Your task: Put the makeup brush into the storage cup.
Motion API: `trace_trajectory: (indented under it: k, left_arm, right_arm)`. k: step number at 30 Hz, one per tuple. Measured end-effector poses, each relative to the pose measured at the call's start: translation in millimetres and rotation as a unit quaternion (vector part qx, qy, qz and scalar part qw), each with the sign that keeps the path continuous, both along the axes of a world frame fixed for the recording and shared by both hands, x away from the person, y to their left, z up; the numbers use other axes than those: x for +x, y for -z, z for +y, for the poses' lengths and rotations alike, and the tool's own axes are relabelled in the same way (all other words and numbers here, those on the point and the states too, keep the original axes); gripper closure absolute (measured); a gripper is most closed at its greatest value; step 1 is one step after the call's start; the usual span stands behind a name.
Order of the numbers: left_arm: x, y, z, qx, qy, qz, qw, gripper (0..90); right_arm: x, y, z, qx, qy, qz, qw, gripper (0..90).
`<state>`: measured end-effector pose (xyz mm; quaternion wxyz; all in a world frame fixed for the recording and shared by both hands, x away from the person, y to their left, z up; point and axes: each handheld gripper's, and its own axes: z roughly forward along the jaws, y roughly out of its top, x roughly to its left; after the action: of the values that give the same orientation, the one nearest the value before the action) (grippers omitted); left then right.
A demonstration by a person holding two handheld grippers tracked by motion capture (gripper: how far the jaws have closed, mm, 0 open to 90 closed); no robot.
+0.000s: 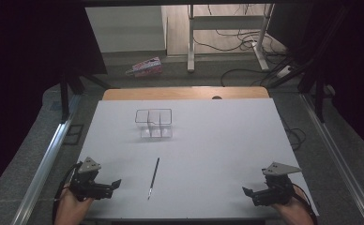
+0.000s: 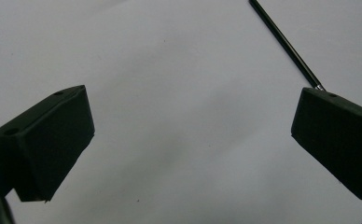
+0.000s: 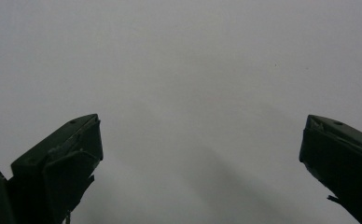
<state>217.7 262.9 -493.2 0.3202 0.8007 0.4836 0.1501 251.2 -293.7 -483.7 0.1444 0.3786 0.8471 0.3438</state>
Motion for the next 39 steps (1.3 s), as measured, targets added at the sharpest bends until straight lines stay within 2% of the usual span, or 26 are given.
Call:
trace_trajectory:
  k: [10,17,18,25,29,36,38,39]
  left_arm:
    - [4.8,-4.4,-0.8,0.019,0.009,0.021,0.9996,0.0]
    - [8.1,-5.9,-2.3,0.035,0.014,0.038,0.9986,0.0]
    - [10.3,-6.0,-3.0,0.047,0.019,0.047,0.9976,0.0]
    - [16.6,-7.2,-7.0,0.067,0.027,0.067,0.9951,0.1]
    - [20.3,-8.7,-8.7,0.080,0.030,0.081,0.9931,0.1]
    - [25.2,-12.0,-10.2,0.121,0.030,0.104,0.9867,0.4]
    - [26.1,-12.7,-10.8,0.124,0.031,0.109,0.9858,0.6]
    - [27.3,-13.4,-11.1,0.118,0.032,0.113,0.9860,0.6]
  right_arm:
    - [1.5,2.8,2.0,-0.008,-0.007,0.008,0.9999,0.0]
    - [1.3,2.3,3.1,-0.015,-0.009,0.000,0.9998,0.0]
    - [1.3,2.3,3.2,-0.015,-0.009,-0.002,0.9998,0.0]
    - [2.0,2.3,3.0,-0.009,-0.010,-0.003,0.9999,0.0]
    - [2.4,2.7,3.4,-0.017,-0.012,-0.004,0.9998,0.0]
    - [2.2,2.2,4.2,-0.032,-0.010,-0.010,0.9994,0.0]
    - [2.1,2.1,4.4,-0.034,-0.008,-0.011,0.9993,0.0]
    - [2.1,2.1,4.5,-0.035,-0.008,-0.011,0.9993,0.0]
